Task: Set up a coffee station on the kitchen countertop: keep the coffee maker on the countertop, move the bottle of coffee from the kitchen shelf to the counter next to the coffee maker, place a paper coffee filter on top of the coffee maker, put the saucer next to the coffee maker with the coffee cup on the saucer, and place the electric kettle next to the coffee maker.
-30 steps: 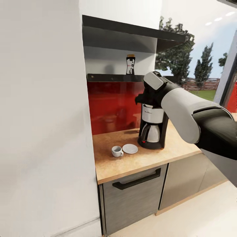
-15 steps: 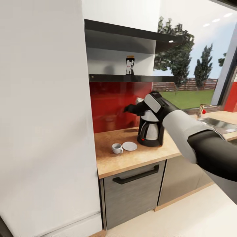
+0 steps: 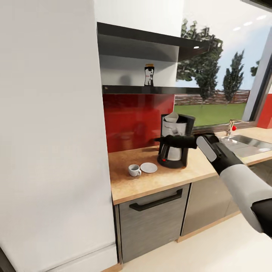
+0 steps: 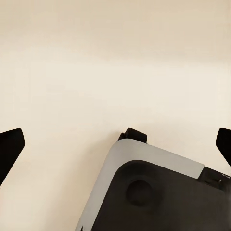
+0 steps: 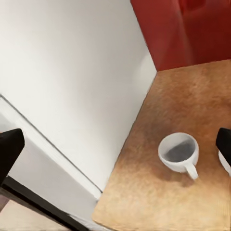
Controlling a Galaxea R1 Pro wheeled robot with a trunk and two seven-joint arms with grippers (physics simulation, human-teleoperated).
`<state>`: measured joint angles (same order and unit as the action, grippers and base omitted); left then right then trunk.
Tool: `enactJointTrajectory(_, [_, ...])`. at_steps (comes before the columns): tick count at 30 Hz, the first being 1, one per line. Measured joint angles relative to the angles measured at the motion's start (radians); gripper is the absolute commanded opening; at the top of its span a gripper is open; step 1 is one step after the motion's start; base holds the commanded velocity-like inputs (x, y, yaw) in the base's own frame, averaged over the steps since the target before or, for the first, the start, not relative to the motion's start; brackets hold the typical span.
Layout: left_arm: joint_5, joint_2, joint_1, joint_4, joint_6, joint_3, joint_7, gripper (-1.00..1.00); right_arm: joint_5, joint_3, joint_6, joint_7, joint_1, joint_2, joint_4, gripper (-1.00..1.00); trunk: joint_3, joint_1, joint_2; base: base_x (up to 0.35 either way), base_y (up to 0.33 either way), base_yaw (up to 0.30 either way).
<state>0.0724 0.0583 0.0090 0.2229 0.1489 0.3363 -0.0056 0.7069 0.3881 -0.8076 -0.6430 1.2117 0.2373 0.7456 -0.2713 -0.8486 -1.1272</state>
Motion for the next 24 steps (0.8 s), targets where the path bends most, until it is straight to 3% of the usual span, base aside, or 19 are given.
enactJointTrajectory(2, [0.0, 0.0, 0.0, 0.0, 0.0, 0.0, 0.0, 1.0, -0.04, 0.0, 0.05, -0.074, -0.082, 0.04, 0.056, 1.0, 0.0, 0.0, 0.0, 0.0, 0.0, 0.0])
enactJointTrajectory(5, [0.0, -0.001, 0.0, 0.0, 0.0, 0.0, 0.0, 1.0, -0.077, -0.001, 0.219, -0.254, -0.241, 0.118, 0.102, 1.0, 0.0, 0.0, 0.0, 0.0, 0.0, 0.0])
enactJointTrajectory(8, [0.0, -0.001, 0.0, 0.0, 0.0, 0.0, 0.0, 1.0, -0.095, -0.002, 0.392, -0.365, -0.357, 0.172, 0.105, 1.0, 0.0, 0.0, 0.0, 0.0, 0.0, 0.0])
enactJointTrajectory(13, [0.0, -0.001, 0.0, 0.0, 0.001, 0.0, 0.0, 1.0, -0.101, -0.004, 0.506, -0.464, -0.47, 0.234, 0.049, 1.0, 0.0, 0.0, 0.0, 0.0, 0.0, 0.0])
enactJointTrajectory(16, [0.001, 0.0, 0.0, 0.0, 0.001, 0.0, -0.001, 1.0, -0.102, -0.008, 0.691, -0.608, -0.565, 0.268, -0.129, 1.0, 0.0, 0.0, 0.0, 0.0, 0.0, 0.0])
enactJointTrajectory(19, [0.001, 0.0, 0.0, 0.0, 0.001, 0.0, -0.001, 1.0, -0.102, -0.01, 0.759, -0.651, -0.6, 0.276, -0.258, 1.0, 0.0, 0.0, 0.0, 0.0, 0.0, 0.0])
enactJointTrajectory(22, [0.001, -0.001, 0.0, 0.0, 0.001, 0.002, -0.001, 1.0, -0.1, -0.01, 0.844, -0.677, -0.628, 0.282, -0.46, 1.0, 0.0, 0.0, 0.0, 0.0, 0.0, 0.0])
enactJointTrajectory(24, [0.002, -0.001, 0.0, 0.0, 0.001, 0.003, -0.001, 1.0, -0.097, 0.0, 0.944, -0.685, -0.645, 0.286, -0.689, 1.0, 0.0, 0.0, 0.0, 0.0, 0.0, 0.0])
